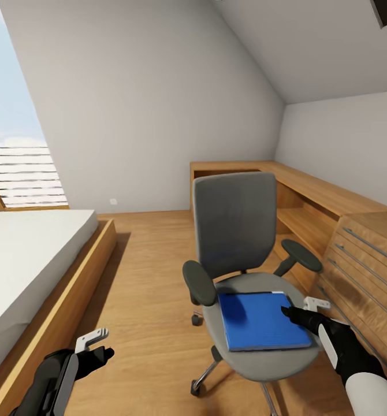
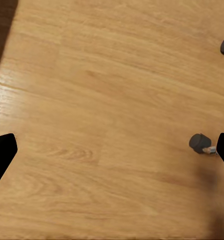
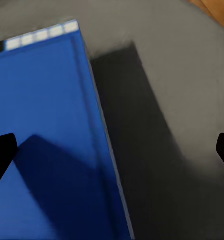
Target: In the bedroom, organize the workspace by keeping the computer under the desk, ensuring the monitor is on the desk, placing the keyboard on the desk next to the monitor, placing the mouse on the desk next to the keyboard, moving the folder from the swivel chair onto the desk next to the mouse, stacking the notebook on top of the folder with the pen on top of the notebook, and positioning the swivel chair next to the desk.
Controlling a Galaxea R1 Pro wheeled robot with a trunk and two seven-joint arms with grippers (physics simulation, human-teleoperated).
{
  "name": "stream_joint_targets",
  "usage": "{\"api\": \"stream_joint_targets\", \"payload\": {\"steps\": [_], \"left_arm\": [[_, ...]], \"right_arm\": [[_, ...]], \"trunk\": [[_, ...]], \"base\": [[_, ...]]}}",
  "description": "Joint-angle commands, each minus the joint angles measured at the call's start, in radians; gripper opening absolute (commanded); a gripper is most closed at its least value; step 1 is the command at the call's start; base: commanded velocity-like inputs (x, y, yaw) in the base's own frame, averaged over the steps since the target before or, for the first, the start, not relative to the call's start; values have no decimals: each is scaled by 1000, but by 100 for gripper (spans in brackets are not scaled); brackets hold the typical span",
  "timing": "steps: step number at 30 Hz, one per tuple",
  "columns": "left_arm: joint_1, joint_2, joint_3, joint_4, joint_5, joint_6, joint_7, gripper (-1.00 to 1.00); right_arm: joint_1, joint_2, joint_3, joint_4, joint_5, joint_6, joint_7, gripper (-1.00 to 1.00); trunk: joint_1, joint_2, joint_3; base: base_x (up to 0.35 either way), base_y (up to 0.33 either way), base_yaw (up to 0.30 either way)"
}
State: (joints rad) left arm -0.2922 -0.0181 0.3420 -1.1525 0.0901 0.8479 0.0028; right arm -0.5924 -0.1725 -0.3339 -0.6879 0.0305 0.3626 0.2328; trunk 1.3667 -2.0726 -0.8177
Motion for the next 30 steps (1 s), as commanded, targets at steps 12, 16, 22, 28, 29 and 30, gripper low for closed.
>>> {"api": "stream_joint_targets", "payload": {"steps": [12,16,22,28,29,30], "left_arm": [[-1,-1,3,-1,7,5,1,100],[-1,0,3,-1,7,5,2,100],[-1,-2,2,-1,7,5,2,100],[-1,-2,2,-1,7,5,2,100],[-1,-2,2,-1,7,5,2,100],[-1,-2,2,-1,8,5,2,100]], "right_arm": [[0,1,-2,41,8,4,8,100],[0,1,-3,40,8,4,8,100],[0,-1,-7,36,4,-4,10,100],[0,0,-8,29,3,-10,46,100],[0,1,-8,28,3,-11,52,100],[0,1,-8,28,3,-15,64,100]], "trunk": [[-1,0,-1],[-1,0,-1],[-1,0,-1],[-1,0,-1],[-1,0,-1],[-1,0,-1]], "base": [[-52,0,0],[-1,0,0],[0,0,0],[0,0,0],[0,0,0],[0,0,0]]}}
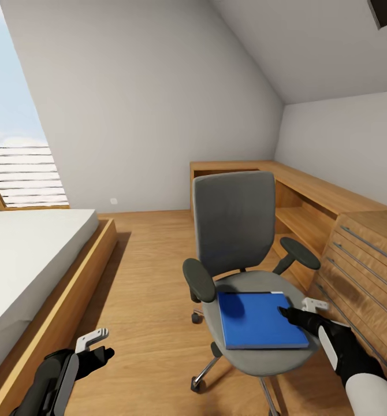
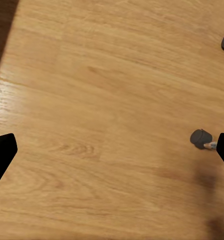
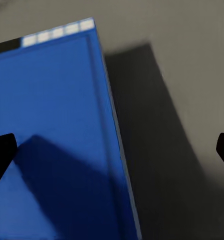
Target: In the bedroom, organize the workspace by keeping the computer under the desk, ensuring the monitor is on the desk, placing the keyboard on the desk next to the monitor, placing the mouse on the desk next to the keyboard, moving the folder from the swivel chair onto the desk next to the mouse, stacking the notebook on top of the folder with the pen on top of the notebook, and positioning the swivel chair next to the desk.
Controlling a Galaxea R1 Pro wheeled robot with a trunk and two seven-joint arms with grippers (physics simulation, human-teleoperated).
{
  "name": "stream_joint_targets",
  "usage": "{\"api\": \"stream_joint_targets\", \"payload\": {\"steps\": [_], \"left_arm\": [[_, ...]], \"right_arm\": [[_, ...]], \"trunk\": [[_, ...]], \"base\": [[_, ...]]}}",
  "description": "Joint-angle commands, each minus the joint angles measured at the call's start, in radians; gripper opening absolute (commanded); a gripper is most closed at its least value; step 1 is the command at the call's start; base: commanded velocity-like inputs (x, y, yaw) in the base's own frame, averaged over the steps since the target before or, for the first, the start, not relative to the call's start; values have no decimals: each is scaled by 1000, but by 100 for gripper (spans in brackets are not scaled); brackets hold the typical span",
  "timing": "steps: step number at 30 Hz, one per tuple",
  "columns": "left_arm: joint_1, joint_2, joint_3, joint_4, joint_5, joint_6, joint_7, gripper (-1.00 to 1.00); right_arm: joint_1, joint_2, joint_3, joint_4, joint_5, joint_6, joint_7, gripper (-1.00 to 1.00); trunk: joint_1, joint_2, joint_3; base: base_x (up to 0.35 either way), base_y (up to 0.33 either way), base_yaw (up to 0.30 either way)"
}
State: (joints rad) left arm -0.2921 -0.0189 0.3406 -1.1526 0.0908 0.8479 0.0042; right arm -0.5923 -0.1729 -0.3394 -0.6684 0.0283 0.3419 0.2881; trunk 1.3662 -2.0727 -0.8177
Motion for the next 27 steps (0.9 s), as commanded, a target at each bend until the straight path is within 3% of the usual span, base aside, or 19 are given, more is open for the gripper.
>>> {"api": "stream_joint_targets", "payload": {"steps": [1,10,27], "left_arm": [[-1,-1,2,-1,7,5,0,100],[-1,-2,2,0,7,5,-1,100],[-1,-3,0,0,6,5,-2,100]], "right_arm": [[0,1,-3,8,6,-2,17,100],[0,2,-3,6,6,-65,33,100],[1,4,-3,-46,4,-60,34,100]], "trunk": [[0,0,-1],[0,0,-1],[0,0,-1]], "base": [[0,0,0],[0,0,0],[0,0,0]]}}
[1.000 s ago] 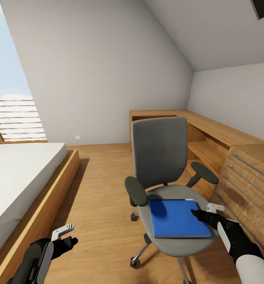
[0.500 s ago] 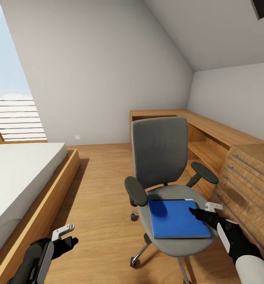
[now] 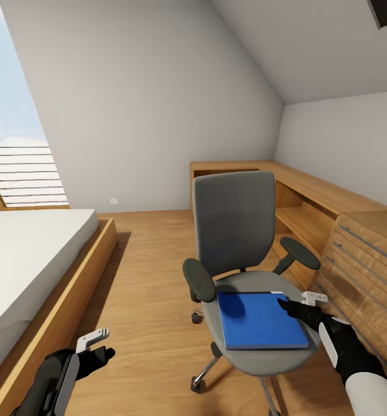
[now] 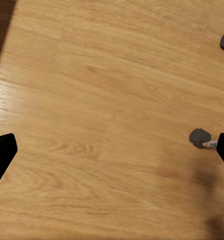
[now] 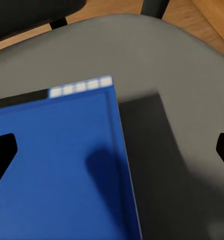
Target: In the bedroom, organize the workspace by keeping the computer under the desk, ensuring the monitor is on the desk, placing the keyboard on the desk next to the monitor, placing the mouse on the desk next to the keyboard, moving the folder from the swivel chair onto the desk next to the mouse, stacking the notebook on top of the folder with the pen on top of the notebook, and positioning the swivel chair next to the desk.
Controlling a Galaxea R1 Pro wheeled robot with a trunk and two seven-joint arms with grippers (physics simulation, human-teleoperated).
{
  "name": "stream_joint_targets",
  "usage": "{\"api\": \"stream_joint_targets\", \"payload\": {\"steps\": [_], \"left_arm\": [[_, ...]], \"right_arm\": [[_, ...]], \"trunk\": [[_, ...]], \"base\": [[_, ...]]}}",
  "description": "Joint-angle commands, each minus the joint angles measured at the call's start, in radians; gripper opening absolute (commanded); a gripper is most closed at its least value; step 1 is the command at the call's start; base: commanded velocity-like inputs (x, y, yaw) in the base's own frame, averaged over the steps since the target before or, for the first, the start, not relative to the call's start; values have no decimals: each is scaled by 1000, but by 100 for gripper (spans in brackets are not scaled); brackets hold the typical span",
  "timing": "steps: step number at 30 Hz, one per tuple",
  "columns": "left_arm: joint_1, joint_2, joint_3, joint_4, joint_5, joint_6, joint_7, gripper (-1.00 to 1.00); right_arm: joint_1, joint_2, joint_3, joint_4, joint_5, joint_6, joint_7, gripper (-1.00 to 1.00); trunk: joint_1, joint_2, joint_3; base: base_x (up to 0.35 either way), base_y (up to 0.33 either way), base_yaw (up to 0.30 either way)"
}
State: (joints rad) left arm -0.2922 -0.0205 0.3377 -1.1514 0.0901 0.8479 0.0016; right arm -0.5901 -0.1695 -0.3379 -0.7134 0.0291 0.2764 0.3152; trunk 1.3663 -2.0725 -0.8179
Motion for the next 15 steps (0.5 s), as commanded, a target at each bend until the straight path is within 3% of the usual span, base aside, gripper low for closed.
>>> {"api": "stream_joint_targets", "payload": {"steps": [1,9,15], "left_arm": [[-1,-1,3,-1,7,5,0,100],[-1,-1,3,-1,6,5,1,100],[-1,-1,3,1,6,5,1,100]], "right_arm": [[-1,1,-4,-2,3,6,7,100],[0,2,-4,-24,1,24,8,100],[0,3,-4,-23,1,24,8,100]], "trunk": [[0,0,-1],[0,0,-1],[0,0,-1]], "base": [[0,0,0],[15,1,0],[294,4,0]]}}
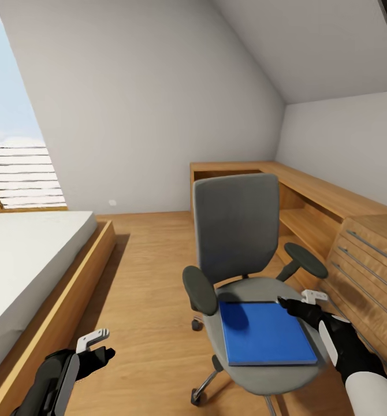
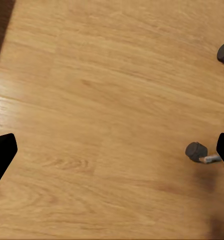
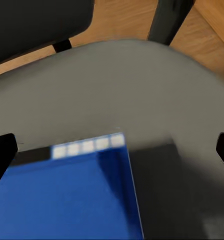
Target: In the bedroom, organize the workspace by keeping the computer under the desk, ensuring the monitor is on the desk, placing the keyboard on the desk next to the monitor, placing the mouse on the desk next to the keyboard, moving the folder from the swivel chair onto the desk next to the mouse, stacking the notebook on top of the folder with the pen on top of the notebook, and positioning the swivel chair next to the desk.
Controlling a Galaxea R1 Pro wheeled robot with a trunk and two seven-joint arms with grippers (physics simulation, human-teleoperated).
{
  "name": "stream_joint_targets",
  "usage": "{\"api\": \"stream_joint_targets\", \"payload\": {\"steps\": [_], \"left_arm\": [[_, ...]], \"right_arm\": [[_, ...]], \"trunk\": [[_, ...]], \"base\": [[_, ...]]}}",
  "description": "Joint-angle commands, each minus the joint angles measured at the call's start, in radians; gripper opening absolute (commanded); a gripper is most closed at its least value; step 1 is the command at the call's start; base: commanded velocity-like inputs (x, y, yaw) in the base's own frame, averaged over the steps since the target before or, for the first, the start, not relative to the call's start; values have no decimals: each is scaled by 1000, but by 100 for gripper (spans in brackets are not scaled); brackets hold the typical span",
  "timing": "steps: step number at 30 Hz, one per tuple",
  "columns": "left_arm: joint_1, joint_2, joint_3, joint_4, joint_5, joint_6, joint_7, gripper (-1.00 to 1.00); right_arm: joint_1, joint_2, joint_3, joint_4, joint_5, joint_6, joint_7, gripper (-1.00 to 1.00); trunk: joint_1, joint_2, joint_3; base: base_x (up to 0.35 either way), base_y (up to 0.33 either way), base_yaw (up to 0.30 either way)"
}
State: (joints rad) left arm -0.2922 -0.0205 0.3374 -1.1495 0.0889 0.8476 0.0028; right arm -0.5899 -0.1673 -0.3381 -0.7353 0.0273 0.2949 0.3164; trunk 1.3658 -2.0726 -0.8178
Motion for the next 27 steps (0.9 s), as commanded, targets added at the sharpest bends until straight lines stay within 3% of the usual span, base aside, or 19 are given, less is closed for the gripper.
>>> {"api": "stream_joint_targets", "payload": {"steps": [1,8,17,27], "left_arm": [[-1,-1,3,-1,7,5,0,100],[-1,-1,3,3,7,5,1,100],[-1,0,3,7,7,5,0,100],[-1,1,3,8,8,5,1,100]], "right_arm": [[-1,1,-4,-1,3,6,7,100],[-1,2,-4,1,3,6,6,100],[-1,2,-3,5,6,7,4,100],[-2,2,2,10,9,84,-2,100]], "trunk": [[0,0,-1],[0,0,-1],[0,0,-1],[0,0,-1]], "base": [[264,1,0],[227,0,0],[66,0,0],[15,0,0]]}}
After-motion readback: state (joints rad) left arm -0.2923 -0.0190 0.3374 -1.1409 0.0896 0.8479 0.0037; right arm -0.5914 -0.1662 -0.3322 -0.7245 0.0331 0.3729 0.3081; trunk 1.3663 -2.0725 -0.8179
